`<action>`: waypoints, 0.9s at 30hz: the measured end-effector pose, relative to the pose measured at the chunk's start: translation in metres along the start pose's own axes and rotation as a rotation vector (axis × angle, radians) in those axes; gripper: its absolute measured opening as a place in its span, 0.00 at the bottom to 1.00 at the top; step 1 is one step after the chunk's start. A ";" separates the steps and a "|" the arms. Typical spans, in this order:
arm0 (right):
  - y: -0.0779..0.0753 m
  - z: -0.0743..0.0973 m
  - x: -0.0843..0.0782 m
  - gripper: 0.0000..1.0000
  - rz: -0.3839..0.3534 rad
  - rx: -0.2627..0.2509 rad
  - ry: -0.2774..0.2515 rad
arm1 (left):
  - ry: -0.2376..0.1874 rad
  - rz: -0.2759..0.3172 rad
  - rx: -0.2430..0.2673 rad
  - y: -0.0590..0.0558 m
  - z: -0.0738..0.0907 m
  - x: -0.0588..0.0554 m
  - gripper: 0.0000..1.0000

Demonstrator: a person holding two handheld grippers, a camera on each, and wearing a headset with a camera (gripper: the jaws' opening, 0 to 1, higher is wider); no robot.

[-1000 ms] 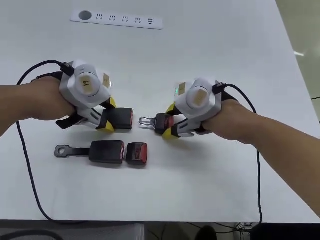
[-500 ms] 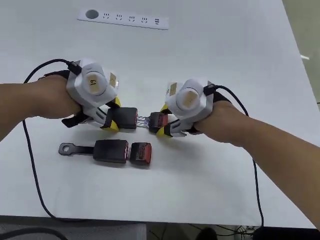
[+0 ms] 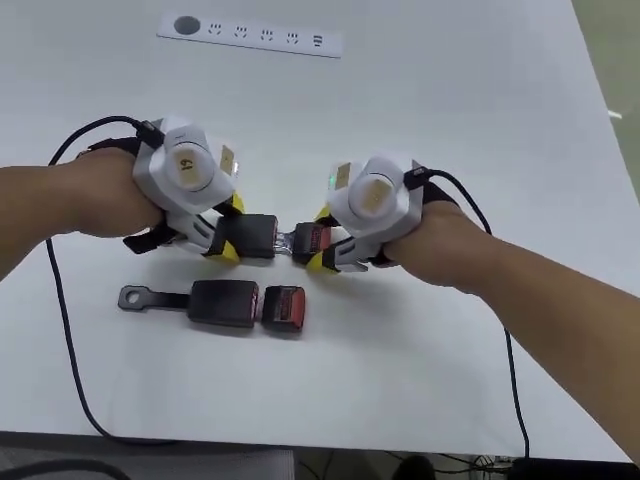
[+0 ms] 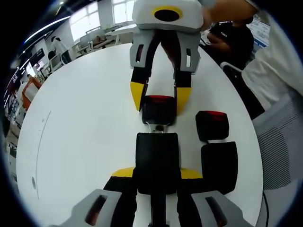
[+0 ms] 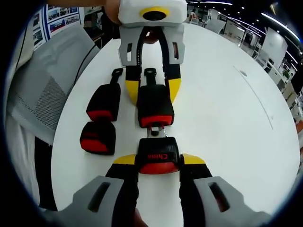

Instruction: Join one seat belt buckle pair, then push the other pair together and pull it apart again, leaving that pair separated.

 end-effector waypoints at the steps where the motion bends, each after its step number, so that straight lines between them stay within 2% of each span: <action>1: -0.002 -0.001 0.000 0.30 -0.002 0.001 0.000 | -0.001 -0.002 -0.001 0.000 0.000 0.000 0.32; 11: -0.002 -0.007 0.006 0.30 -0.013 0.007 -0.015 | -0.001 -0.004 -0.002 -0.003 0.001 0.001 0.31; 19: -0.002 -0.010 0.008 0.30 -0.028 0.001 -0.029 | 0.002 -0.001 -0.003 0.000 -0.001 -0.001 0.31; 27: -0.001 -0.010 0.010 0.30 -0.016 0.003 -0.022 | 0.002 -0.002 -0.002 -0.001 -0.001 -0.001 0.31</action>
Point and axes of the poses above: the centre of the closed fingertips' face, and the gripper's own axes: z roughly backward along the fingers, y roughly to its left, x roughly out of its top, the point moved 10 cm from there along z, roughly backward along the fingers, and after that the axes turned 8 degrees about z, right-handed, at the moved point
